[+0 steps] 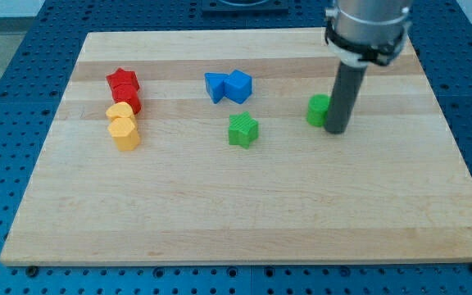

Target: Put the green circle parallel to cube

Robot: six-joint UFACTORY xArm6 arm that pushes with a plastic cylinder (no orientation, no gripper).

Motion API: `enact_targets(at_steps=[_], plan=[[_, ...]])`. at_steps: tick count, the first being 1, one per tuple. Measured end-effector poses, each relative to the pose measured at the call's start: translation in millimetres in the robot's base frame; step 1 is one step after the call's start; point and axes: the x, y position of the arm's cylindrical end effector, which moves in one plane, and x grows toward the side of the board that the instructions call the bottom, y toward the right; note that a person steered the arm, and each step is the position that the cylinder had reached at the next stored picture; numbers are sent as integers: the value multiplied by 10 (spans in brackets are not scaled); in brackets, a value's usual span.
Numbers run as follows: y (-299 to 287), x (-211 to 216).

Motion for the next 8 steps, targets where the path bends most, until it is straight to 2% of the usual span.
enact_targets(at_steps=[2,3,4,5,6,7,8], plan=[[95,24],[20,-435],[-260,-656],[-139,-649],[193,-422],[-70,-112],[-541,-137]])
